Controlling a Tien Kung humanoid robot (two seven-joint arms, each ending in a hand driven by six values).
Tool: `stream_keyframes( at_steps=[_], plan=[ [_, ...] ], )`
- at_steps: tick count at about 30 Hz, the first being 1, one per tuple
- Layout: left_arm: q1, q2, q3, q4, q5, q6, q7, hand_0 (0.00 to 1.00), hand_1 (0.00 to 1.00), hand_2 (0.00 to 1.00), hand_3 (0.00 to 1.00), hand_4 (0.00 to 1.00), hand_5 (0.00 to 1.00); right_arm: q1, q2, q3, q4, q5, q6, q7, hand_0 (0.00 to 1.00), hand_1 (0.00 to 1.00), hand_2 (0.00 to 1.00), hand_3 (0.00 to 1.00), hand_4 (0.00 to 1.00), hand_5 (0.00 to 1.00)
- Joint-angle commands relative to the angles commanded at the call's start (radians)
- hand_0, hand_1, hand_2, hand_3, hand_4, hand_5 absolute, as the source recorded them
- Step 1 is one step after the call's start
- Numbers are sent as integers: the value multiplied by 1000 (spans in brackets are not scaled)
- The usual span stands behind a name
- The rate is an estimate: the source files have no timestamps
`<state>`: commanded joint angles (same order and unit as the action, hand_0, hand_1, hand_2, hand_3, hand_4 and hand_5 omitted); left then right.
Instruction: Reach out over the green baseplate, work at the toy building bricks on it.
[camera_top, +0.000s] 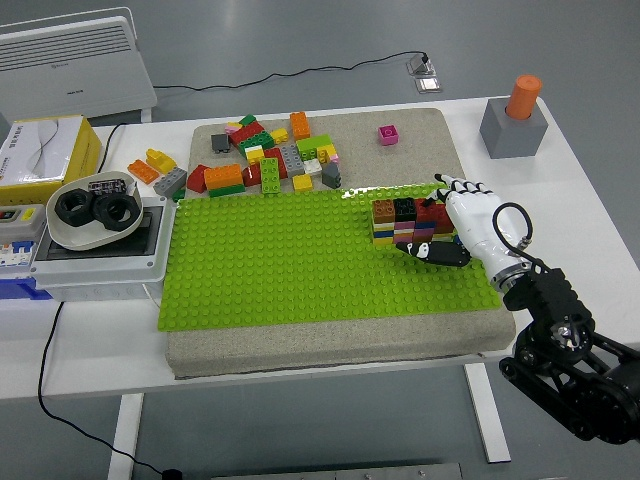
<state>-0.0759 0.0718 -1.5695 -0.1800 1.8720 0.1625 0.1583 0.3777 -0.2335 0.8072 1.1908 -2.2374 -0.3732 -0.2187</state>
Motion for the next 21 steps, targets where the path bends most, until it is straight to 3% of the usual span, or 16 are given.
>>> stream_keyframes(
  at_steps=[21],
  plan=[
    [-1,1,-2,0,-2,1,-1,703,431,364,489,395,143,0,-19,65,39,126,-16,128,877,901,927,683,998,659]
  ],
)
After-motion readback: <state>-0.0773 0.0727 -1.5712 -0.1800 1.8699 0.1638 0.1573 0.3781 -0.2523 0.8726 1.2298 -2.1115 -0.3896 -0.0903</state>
